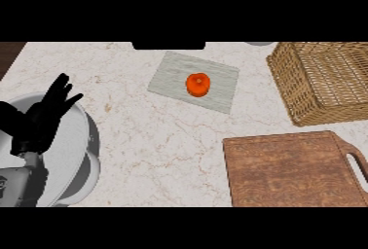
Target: Pick the croissant from the cutting board and place it in the basket
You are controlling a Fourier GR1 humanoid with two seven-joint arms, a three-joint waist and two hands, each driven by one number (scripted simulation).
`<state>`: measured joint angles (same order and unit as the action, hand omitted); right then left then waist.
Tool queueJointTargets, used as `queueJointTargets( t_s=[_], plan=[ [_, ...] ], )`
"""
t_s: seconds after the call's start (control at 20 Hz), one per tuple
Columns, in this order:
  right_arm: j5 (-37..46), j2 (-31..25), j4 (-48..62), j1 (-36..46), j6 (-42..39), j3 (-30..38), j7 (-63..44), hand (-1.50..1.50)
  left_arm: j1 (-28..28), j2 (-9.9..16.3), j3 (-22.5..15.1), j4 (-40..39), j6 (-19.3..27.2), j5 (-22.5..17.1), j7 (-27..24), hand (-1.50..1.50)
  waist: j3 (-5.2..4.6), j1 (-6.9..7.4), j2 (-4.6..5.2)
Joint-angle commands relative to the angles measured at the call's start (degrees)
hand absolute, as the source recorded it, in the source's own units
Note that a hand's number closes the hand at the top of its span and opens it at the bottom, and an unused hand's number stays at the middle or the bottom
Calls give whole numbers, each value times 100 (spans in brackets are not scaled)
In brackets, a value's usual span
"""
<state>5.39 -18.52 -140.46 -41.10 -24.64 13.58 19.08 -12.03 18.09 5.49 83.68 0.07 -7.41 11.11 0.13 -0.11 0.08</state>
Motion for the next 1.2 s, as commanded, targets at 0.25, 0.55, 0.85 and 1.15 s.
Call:
queueJointTargets(
  t_s=[0.25,0.55,0.85,1.15],
  plan=[
    [-1475,-763,-626,1778,749,1069,-2635,150,-99,-105,-127,-100,174,132,457,0,-34,167,42],
    [-1345,-2017,374,3815,1238,1473,-4200,150,-171,-29,-158,-210,-87,71,411,0,-36,247,36],
    [-1143,-2856,2315,5386,1267,1127,-4497,150,-181,-32,11,-593,-121,90,55,0,-22,202,41],
    [-604,-2739,4221,6041,1106,743,-3102,150,-91,-93,-94,-330,-62,209,215,0,-8,176,35]
  ],
)
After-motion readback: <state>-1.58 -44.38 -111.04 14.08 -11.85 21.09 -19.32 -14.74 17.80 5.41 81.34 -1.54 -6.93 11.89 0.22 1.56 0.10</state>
